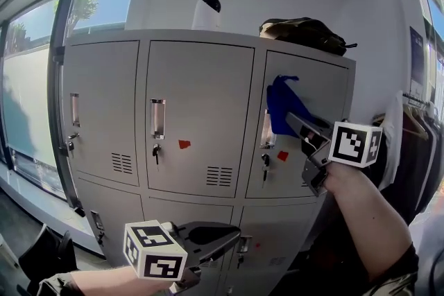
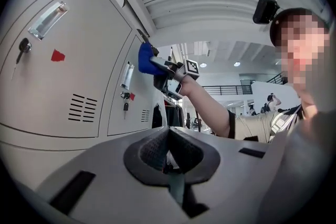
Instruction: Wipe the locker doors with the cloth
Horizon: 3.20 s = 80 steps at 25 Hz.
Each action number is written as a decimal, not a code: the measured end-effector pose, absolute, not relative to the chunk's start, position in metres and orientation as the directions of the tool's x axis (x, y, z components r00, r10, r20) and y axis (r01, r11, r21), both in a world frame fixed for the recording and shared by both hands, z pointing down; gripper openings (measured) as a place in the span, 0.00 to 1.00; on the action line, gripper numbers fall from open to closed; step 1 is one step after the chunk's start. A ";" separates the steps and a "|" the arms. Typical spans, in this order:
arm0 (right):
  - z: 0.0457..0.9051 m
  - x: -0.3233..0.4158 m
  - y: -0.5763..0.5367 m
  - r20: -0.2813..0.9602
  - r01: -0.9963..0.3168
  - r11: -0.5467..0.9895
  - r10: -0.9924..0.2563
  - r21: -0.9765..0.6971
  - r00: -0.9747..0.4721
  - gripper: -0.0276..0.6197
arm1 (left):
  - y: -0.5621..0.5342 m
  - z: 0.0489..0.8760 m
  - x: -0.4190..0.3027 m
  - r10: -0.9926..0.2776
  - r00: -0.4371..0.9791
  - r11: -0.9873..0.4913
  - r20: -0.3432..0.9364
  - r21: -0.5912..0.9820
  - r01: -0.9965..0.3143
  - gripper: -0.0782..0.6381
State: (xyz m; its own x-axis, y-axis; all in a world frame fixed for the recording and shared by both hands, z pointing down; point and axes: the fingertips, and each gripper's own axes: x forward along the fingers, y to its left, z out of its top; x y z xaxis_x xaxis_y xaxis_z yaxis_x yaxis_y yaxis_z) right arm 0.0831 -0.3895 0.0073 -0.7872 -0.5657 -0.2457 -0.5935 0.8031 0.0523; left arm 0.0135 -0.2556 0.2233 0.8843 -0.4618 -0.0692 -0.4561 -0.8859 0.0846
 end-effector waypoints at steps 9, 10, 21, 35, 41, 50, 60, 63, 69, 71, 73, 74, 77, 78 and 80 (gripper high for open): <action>-0.072 0.067 -0.421 -0.321 -0.672 0.741 -0.631 0.022 -0.706 0.17 | -0.252 0.200 0.011 -0.441 0.893 -0.897 -0.086 0.058 -0.438 0.12; -0.076 0.068 -0.425 -0.327 -0.683 0.731 -0.641 0.017 -0.694 0.17 | -0.251 0.200 0.010 -0.443 0.892 -0.896 -0.088 0.057 -0.439 0.12; -0.082 0.089 -0.444 -0.346 -0.722 0.692 -0.679 -0.005 -0.648 0.17 | -0.259 0.214 -0.003 -0.487 0.870 -0.873 -0.082 0.082 -0.481 0.12; -0.072 0.254 -0.474 -0.344 -0.863 0.499 -0.826 -0.079 -0.446 0.17 | -0.262 0.223 0.043 -0.446 0.893 -0.895 -0.060 0.032 -0.445 0.12; -0.070 0.280 -0.475 -0.333 -0.895 0.444 -0.849 -0.029 -0.410 0.17 | -0.264 0.235 0.053 -0.448 0.892 -0.894 -0.058 0.039 -0.446 0.12; -0.043 0.135 -0.415 -0.328 -0.741 0.661 -0.678 0.122 -0.658 0.16 | -0.270 0.251 0.039 -0.454 0.890 -0.890 -0.043 0.060 -0.452 0.12; -0.023 0.061 -0.437 -0.332 -0.711 0.703 -0.662 0.037 -0.672 0.16 | -0.266 0.255 0.015 -0.461 0.887 -0.887 -0.029 0.042 -0.460 0.12; -0.022 0.073 -0.442 -0.346 -0.720 0.694 -0.669 0.029 -0.658 0.16 | -0.266 0.257 0.009 -0.458 0.889 -0.889 -0.026 0.041 -0.457 0.12; -0.013 0.130 -0.453 -0.341 -0.768 0.640 -0.720 0.010 -0.604 0.16 | -0.274 0.264 0.003 -0.455 0.890 -0.890 -0.020 0.059 -0.453 0.12; -0.012 0.157 -0.458 -0.343 -0.793 0.609 -0.745 -0.004 -0.571 0.16 | -0.275 0.263 0.004 -0.448 0.894 -0.893 -0.019 0.056 -0.447 0.12; -0.011 0.187 -0.462 -0.346 -0.819 0.573 -0.773 -0.022 -0.532 0.16 | -0.276 0.262 0.006 -0.441 0.897 -0.897 -0.017 0.046 -0.440 0.12; -0.010 0.201 -0.465 -0.346 -0.832 0.554 -0.787 -0.032 -0.511 0.16 | -0.276 0.262 0.007 -0.438 0.899 -0.898 -0.016 0.042 -0.437 0.12; -0.004 0.243 -0.473 -0.337 -0.869 0.491 -0.829 -0.057 -0.446 0.16 | -0.278 0.261 0.011 -0.428 0.903 -0.903 -0.012 0.041 -0.428 0.12; -0.002 0.255 -0.475 -0.332 -0.880 0.470 -0.842 -0.063 -0.425 0.16 | -0.278 0.261 0.013 -0.424 0.906 -0.905 -0.010 0.043 -0.423 0.12; 0.004 0.276 -0.479 -0.322 -0.898 0.434 -0.863 -0.073 -0.390 0.16 | -0.279 0.262 0.017 -0.413 0.911 -0.910 -0.006 0.049 -0.412 0.12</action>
